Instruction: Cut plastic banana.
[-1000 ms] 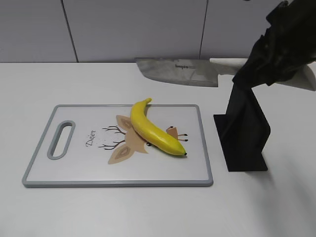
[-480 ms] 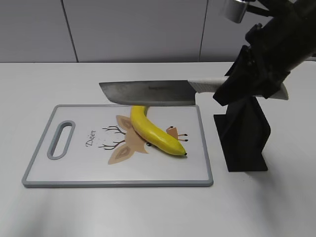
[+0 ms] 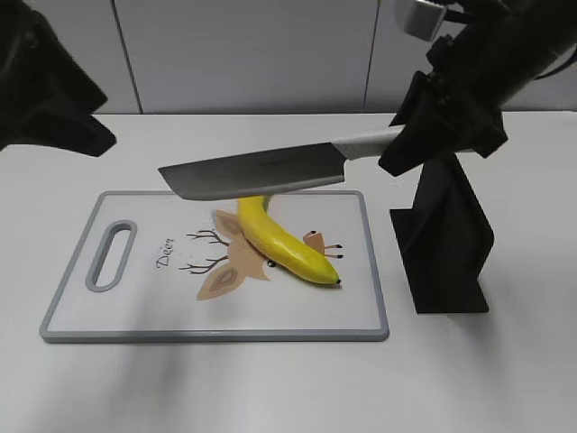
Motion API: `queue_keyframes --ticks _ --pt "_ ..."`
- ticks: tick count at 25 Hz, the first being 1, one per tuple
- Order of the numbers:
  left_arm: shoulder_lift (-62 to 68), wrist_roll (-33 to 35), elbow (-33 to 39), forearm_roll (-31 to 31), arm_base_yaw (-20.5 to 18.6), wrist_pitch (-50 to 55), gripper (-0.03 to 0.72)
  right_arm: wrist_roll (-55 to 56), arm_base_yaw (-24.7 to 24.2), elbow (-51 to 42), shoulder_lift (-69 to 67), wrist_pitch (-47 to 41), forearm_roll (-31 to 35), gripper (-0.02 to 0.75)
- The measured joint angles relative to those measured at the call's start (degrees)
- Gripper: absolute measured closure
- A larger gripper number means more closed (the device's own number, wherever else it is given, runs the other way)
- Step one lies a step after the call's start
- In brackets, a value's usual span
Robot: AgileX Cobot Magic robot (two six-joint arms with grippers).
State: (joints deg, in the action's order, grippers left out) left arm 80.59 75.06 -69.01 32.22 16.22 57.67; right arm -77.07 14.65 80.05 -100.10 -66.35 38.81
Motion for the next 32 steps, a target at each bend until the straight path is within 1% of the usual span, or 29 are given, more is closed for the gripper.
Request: queue_keyframes --ticks 5,9,13,15,18,19,21,22,23,24,27,32 --pt "8.2 6.0 -4.3 0.7 0.0 0.7 0.144 -0.6 0.0 5.0 -3.3 -1.8 1.1 0.556" --pt "11.9 10.0 -6.4 1.4 1.2 -1.0 0.144 -2.9 0.0 5.8 -4.3 -2.5 3.4 0.556" --pt "14.7 11.3 -8.0 1.7 2.8 -3.7 0.146 -4.7 0.0 5.8 -4.4 -2.7 4.9 0.556" --pt "16.0 11.5 -8.2 1.7 3.7 -3.9 0.163 -5.1 0.0 5.8 -4.4 -2.6 4.9 0.556" --pt "17.5 11.6 -8.2 1.8 4.7 -4.7 0.239 -5.3 0.0 5.8 -4.4 -2.6 4.9 0.556" --pt "17.8 11.6 -8.3 1.8 4.7 -5.1 0.291 -5.3 0.0 5.8 -4.4 -2.2 4.9 0.556" --pt "17.9 11.6 -8.3 1.7 4.8 -5.6 0.43 -5.3 0.0 5.8 -4.5 -1.2 4.9 0.556" --pt "17.9 11.6 -8.3 1.6 4.8 -5.7 0.523 -5.3 -0.1 5.8 -4.5 -0.7 5.0 0.556" --pt "17.9 11.7 -8.3 1.4 4.9 -5.7 0.596 -5.3 -0.1 5.9 -4.5 -0.3 5.1 0.557" --pt "17.9 12.0 -8.3 1.2 5.0 -5.5 0.634 -5.7 -0.2 5.9 -4.5 -0.3 5.0 0.557" --pt "17.9 12.3 -8.3 0.9 5.0 -4.5 0.674 -6.5 -0.2 6.0 -4.6 -0.3 4.8 0.557" --pt "17.9 12.3 -8.3 -0.4 5.0 -3.3 0.689 -6.6 -0.2 6.2 -6.0 -0.3 4.6 0.557"
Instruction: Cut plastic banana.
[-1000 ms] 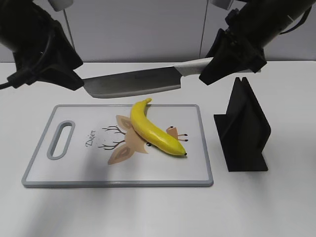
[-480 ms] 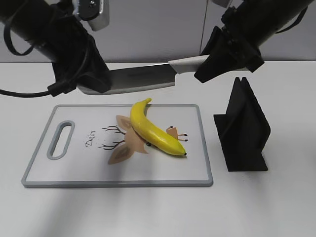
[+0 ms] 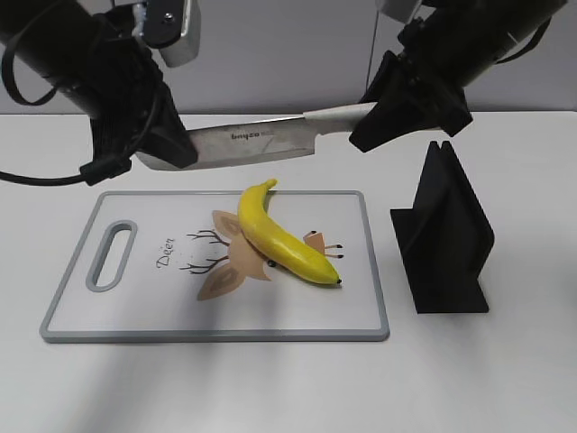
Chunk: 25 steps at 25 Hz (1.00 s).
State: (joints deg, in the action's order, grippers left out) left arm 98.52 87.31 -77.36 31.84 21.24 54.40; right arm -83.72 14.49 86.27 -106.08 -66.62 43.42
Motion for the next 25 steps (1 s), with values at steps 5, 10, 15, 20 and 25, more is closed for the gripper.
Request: queue_keyframes --ticks 5,10,15,20,25 --pt "0.0 0.0 0.0 -0.9 0.0 -0.3 0.695 4.6 2.5 0.3 -0.9 1.9 -7.5 0.555" --pt "0.0 0.1 -0.2 -1.0 0.0 -1.2 0.696 13.6 7.0 3.1 -1.6 2.4 -18.9 0.555" --pt "0.5 0.0 -0.3 -1.7 0.0 -2.5 0.696 18.4 9.9 8.0 -4.6 1.1 -27.1 0.555" --pt "1.5 0.0 -0.4 -1.5 0.0 -3.4 0.697 18.9 9.9 9.9 -8.4 -0.5 -29.0 0.552" --pt "4.6 -0.7 -0.4 -0.7 0.0 -3.5 0.697 18.9 9.9 10.2 -11.4 -0.7 -30.1 0.552"
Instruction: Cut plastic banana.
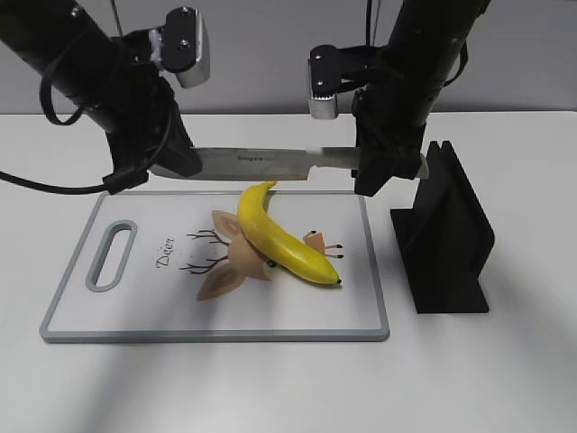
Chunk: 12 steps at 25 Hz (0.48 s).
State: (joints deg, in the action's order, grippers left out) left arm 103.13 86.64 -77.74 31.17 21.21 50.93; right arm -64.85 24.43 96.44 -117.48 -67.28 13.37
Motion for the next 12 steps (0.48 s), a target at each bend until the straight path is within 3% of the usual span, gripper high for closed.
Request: queue_keyframes --ticks 12 --pt "3.3 -0.7 -0.3 1.4 0.0 -1.1 0.697 0.2 0.0 0.0 -1.4 1.7 -2.2 0.552"
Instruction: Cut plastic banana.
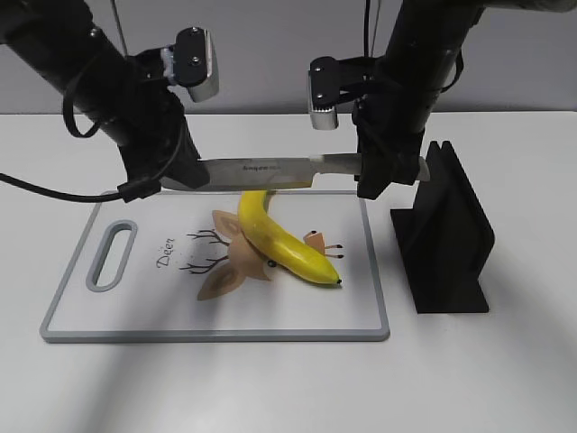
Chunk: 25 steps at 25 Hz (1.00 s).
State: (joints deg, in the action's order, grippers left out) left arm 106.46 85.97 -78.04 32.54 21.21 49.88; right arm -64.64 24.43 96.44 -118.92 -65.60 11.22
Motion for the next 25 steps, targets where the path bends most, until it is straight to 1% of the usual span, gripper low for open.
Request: queue_keyframes --ticks 5,10,18,25 --pt "5.1 -0.1 -0.1 1.4 0.0 -1.1 0.697 0.1 0.0 0.0 -2.5 1.3 -1.0 0.552" --pt "10.8 0.0 -0.5 3.1 -0.1 -2.9 0.693 0.1 0.0 0.2 -8.1 2.7 -1.9 0.552" --pt "13.0 0.2 -1.4 4.7 -0.4 -2.4 0.69 0.1 -0.2 0.8 -9.6 2.7 -2.7 0.551" --pt "13.6 0.2 -1.4 4.9 -0.4 -2.6 0.69 0.1 -0.2 0.8 -9.8 2.8 -2.8 0.55"
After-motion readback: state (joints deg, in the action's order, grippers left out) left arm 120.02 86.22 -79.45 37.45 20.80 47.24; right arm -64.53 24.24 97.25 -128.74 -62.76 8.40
